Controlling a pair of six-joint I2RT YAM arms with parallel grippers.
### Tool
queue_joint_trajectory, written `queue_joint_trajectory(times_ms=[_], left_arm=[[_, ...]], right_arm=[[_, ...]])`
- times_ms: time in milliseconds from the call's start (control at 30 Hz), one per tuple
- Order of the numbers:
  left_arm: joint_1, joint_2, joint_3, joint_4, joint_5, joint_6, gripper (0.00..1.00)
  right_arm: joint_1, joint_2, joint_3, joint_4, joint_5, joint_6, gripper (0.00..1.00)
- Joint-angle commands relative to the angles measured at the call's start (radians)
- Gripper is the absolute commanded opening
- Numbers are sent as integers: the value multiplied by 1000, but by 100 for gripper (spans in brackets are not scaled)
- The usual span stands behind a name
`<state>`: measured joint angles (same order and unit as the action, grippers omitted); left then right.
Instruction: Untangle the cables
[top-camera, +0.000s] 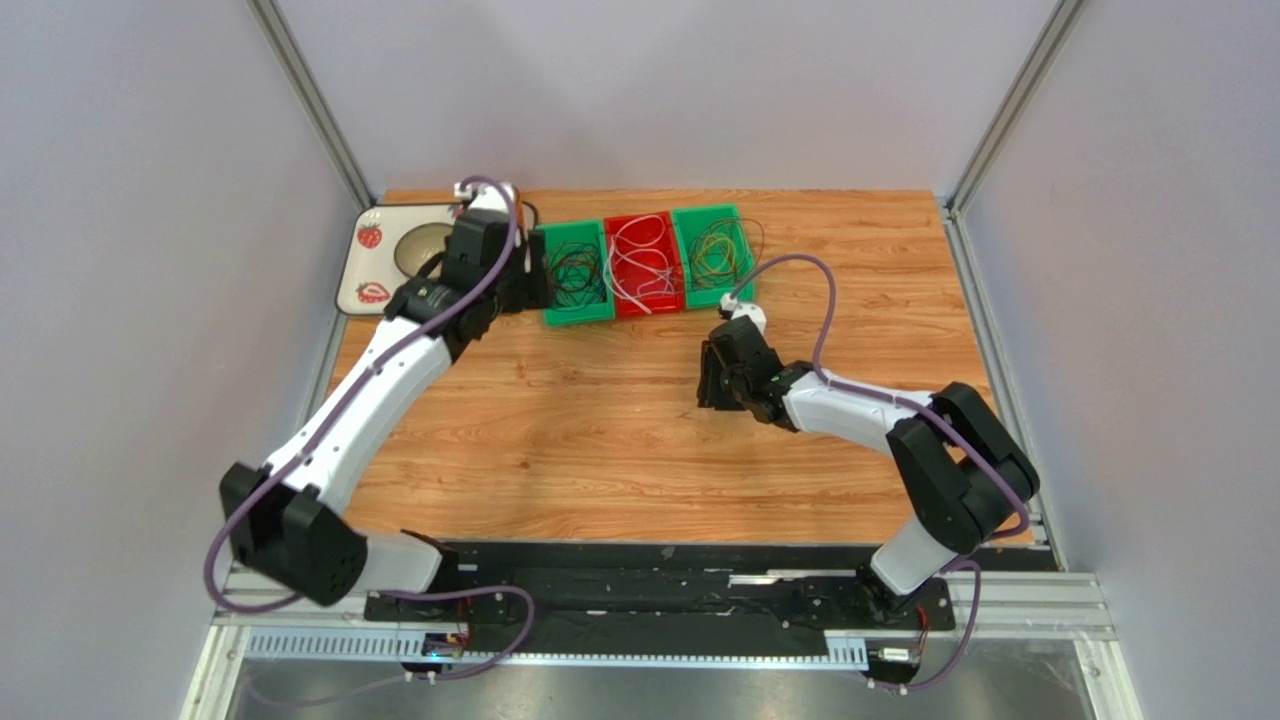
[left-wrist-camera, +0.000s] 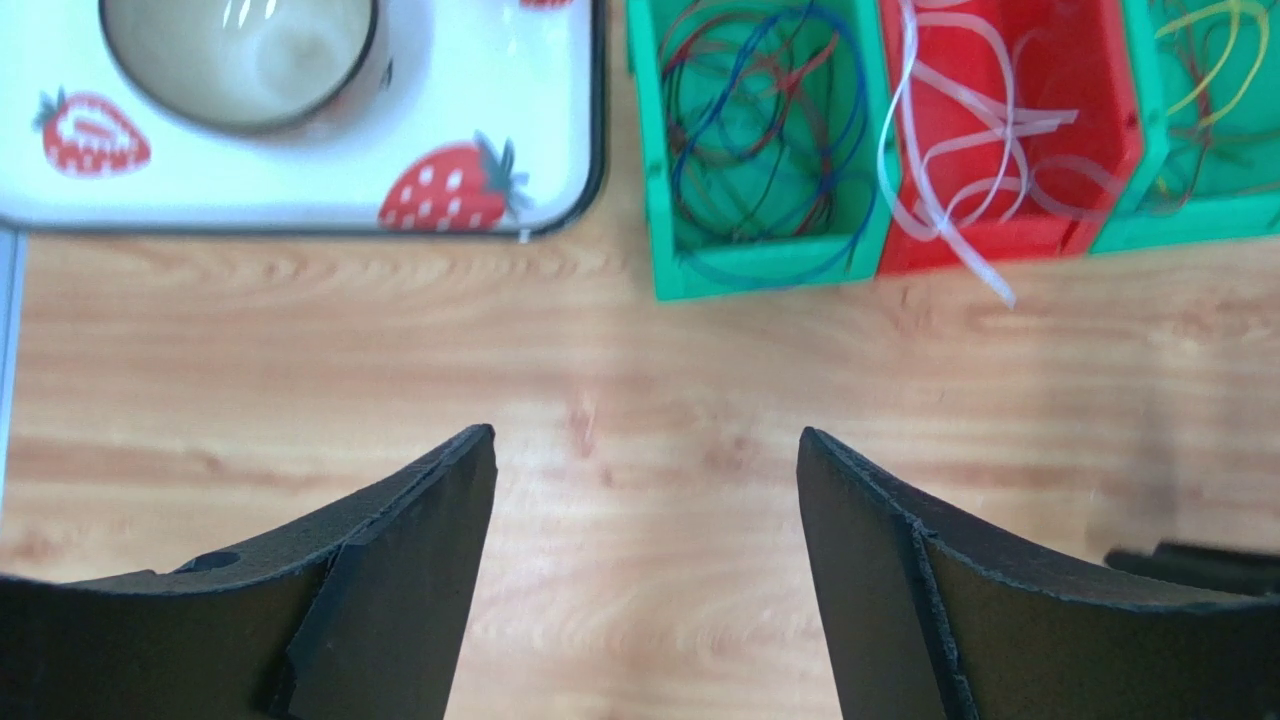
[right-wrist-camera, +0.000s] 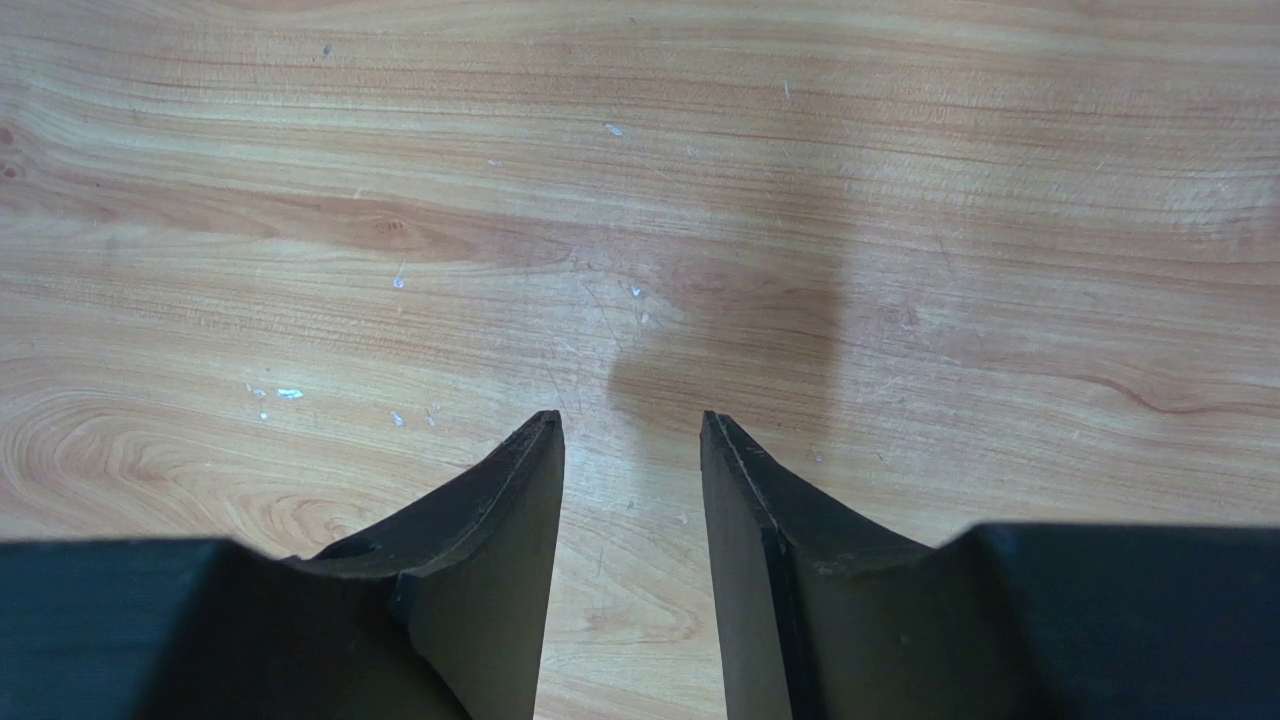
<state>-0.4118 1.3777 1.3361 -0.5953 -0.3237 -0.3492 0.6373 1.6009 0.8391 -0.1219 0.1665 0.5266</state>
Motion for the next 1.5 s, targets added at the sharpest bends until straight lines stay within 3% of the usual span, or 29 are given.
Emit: queue_joint_trajectory(times_ms=[0, 200, 300, 333, 433, 567, 733, 967, 1233, 1467], left_arm=[[-1, -185, -148, -50, 0, -59, 88], [-1, -428, -221, -202, -18, -57, 92], [-1, -534, -271, -239, 1, -40, 92], [-1, -564, -291, -229, 12, -30, 92], [-1, -679, -391, -172, 37, -27, 92], [-1, -821, -492, -107, 80, -45, 92], [-1, -870, -512, -96, 65, -45, 95], [-2, -849, -502, -112, 84, -50, 95], [-2, -836, -477, -164, 91, -62, 93], [-2, -870, -483, -183, 121, -74, 93]], right_arm=[[12, -22, 15, 28, 34, -4, 43], [19, -41, 0, 44, 45, -10, 48], [28, -47, -3, 44, 59, -11, 60], [32, -51, -5, 45, 64, -13, 71], [41, -67, -14, 51, 83, -14, 82], [56, -105, -44, 87, 85, -34, 83], [56, -180, -74, 142, -24, -95, 83], [68, -291, 96, -85, -116, -122, 80], [70, -494, 184, -318, 8, -123, 82], [70, -824, -23, -296, 167, -36, 84]])
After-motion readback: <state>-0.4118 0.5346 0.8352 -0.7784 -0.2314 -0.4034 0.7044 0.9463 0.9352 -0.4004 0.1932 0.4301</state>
